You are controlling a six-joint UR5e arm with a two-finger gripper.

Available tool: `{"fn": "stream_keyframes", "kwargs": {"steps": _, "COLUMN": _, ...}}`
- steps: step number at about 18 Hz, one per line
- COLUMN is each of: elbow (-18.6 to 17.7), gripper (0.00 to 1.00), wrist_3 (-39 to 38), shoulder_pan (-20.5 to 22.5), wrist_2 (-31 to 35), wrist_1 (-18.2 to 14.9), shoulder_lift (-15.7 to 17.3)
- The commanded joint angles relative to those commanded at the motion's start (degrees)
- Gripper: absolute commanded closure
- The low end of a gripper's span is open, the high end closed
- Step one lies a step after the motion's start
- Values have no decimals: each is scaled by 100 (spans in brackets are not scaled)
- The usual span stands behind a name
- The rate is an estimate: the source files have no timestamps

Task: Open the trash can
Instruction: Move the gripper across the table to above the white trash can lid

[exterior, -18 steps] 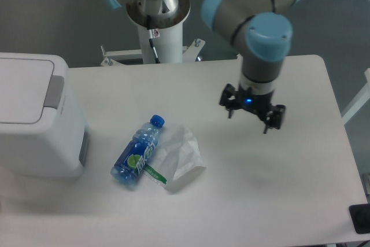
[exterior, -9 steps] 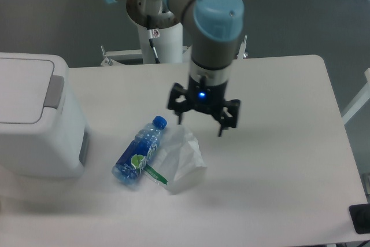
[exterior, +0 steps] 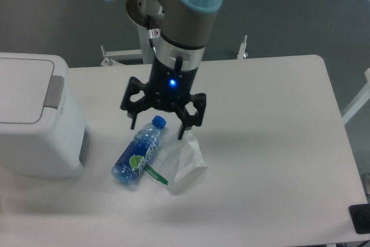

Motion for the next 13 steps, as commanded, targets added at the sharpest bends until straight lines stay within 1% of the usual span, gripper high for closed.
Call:
{"fn": "stream_keyframes", "kwargs": {"steps": 1, "elbow": -167, "gripper": 0, "wrist_3": 0, "shoulder_pan": -9, "wrist_2": 0, "wrist_1": 26, "shoulder_lift": 140}}
{"fn": "stream_keyframes", "kwargs": {"steps": 3, "elbow": -396, "gripper": 0, "wrist_3": -70, "shoulder_pan": -44, "wrist_2": -9, "wrist_1": 289, "shoulder_lift": 256}}
{"fn": "stream_keyframes", "kwargs": {"steps": 6, "elbow": -660, "gripper": 0, "wrist_3": -123, "shoulder_pan": -430, "wrist_2": -9, "wrist_1": 308, "shoulder_lift": 291}}
{"fn": "stream_keyframes", "kwargs": {"steps": 7, "elbow": -730, "gripper": 0, "wrist_3": -123, "shoulder_pan": -475, "wrist_2": -18, "wrist_1": 299, "shoulder_lift": 300}}
{"fn": "stream_keyframes", "kwargs": {"steps": 11, "elbow": -1003, "gripper": 0, "wrist_3": -360, "shoulder_pan": -765, "wrist_2": -44, "wrist_1": 299, "shoulder_lift": 519}}
{"fn": "stream_keyframes", "kwargs": {"steps": 13, "elbow": -1161, "gripper": 0, "wrist_3": -361, "shoulder_pan": -783, "wrist_2": -88, "wrist_1": 308, "shoulder_lift": 677}}
